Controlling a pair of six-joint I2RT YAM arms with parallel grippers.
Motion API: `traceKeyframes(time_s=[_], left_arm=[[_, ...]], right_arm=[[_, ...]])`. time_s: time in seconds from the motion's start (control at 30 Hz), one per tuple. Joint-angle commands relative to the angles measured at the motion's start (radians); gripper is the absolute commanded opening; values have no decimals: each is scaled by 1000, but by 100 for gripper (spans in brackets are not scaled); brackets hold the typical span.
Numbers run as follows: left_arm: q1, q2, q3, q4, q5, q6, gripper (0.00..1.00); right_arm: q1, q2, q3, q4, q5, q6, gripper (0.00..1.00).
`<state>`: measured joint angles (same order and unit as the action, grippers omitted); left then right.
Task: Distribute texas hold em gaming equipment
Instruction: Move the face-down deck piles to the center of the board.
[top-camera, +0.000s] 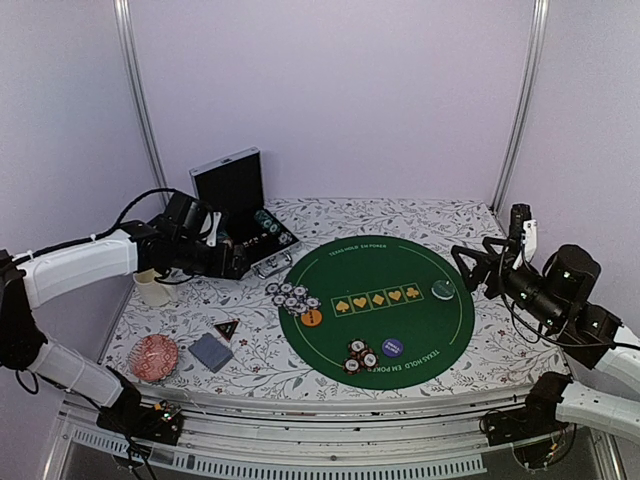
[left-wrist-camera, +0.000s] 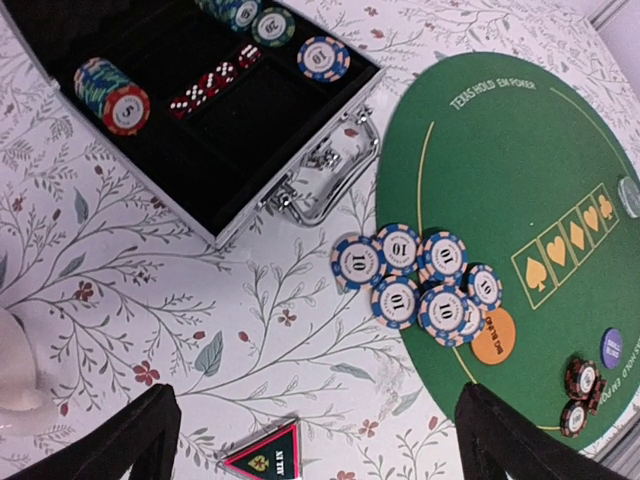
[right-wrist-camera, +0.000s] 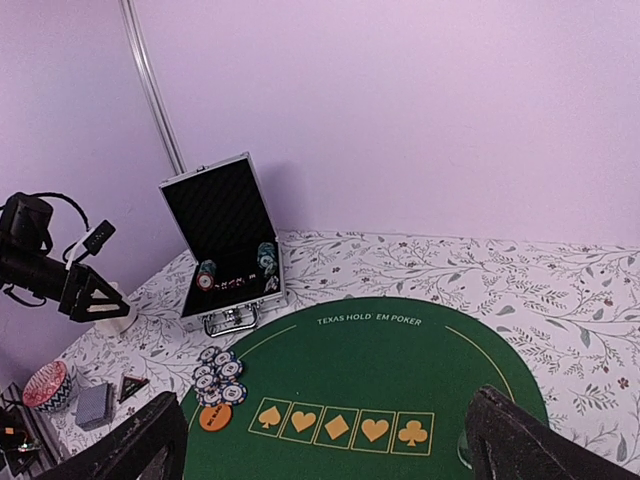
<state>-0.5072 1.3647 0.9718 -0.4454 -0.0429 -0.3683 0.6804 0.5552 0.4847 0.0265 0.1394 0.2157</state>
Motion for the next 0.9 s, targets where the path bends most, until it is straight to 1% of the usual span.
traceKeyframes(time_s=[0.0, 0.1, 0.17, 0.3, 0.4, 0.5, 0.57, 0.63, 0.73, 0.8, 0.87], left_arm=[[10, -72, -90, 3, -69, -105, 98], [8, -160, -173, 3, -153, -197, 98], [9, -217, -214, -4, -164, -215, 98], [-1, -307, -258, -40, -144, -167, 98], [-25, -336, -263, -68, -148, -143, 98], [-65, -318, -275, -76, -151, -143, 98], [-114, -282, -273, -101, -182, -143, 98], [-178, -239, -248, -149, -248, -144, 98], [-278, -173, -180, -231, -382, -165, 98], [-310, -147, -151, -224, -429, -188, 98], [-302, -131, -150, -174, -428, -237, 98]], right_arm=[[1, 42, 17, -61, 4, 52, 99], [2, 104, 49, -161, 11, 123, 99], [1, 169, 70, -247, 39, 161, 99], [2, 308, 147, -432, 19, 238, 99], [2, 373, 147, -483, -6, 320, 99], [2, 411, 108, -457, -62, 358, 99], [2, 426, 82, -449, -75, 370, 99], [3, 436, 65, -460, -67, 376, 99], [3, 443, 46, -494, -32, 390, 99], [2, 437, 27, -481, -43, 400, 99], [3, 432, 15, -463, -58, 395, 99]])
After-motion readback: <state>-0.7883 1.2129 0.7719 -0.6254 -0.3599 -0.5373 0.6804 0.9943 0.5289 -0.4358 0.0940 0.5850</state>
